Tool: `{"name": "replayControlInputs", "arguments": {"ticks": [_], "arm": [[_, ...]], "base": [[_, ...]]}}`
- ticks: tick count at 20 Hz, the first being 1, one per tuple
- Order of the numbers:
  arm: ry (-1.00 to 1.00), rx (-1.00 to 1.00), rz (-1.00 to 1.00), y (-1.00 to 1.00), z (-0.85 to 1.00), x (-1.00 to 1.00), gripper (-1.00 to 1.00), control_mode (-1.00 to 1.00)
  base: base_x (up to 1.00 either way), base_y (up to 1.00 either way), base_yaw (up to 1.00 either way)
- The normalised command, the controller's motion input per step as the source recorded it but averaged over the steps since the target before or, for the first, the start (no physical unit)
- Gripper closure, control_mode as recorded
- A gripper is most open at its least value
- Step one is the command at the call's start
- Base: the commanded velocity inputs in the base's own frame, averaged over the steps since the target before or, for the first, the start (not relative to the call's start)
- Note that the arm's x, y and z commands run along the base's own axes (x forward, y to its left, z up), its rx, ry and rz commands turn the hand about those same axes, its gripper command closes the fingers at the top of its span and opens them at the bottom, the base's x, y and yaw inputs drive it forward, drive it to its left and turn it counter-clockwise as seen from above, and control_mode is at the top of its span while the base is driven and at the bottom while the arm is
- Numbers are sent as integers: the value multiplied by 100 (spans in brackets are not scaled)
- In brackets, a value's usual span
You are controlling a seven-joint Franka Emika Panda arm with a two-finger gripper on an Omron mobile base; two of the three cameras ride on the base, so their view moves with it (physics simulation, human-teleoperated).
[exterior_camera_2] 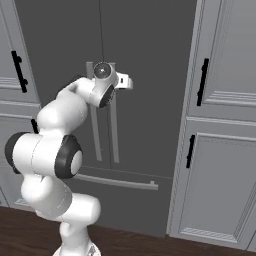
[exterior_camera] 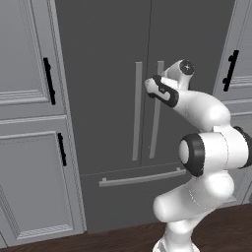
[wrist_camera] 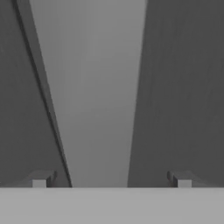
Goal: Take the strawberry from the fridge and place it on top of the pancake, located on the dining counter.
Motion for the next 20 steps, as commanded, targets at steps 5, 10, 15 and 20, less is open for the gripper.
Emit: {"name": "replayControlInputs", "arguments": {"ticks": [5,10,15,20], "arm": [[-10,0,0,-10,-16,51,-100,-100],[-1,0,0,0,0,34,100,-100],[0,0,1,-2,0,-2,100,-100],[3,0,-1,-54,-3,-84,100,-100]], "base": [[0,0,0],[0,0,0],[0,0,0],[0,0,0]]}}
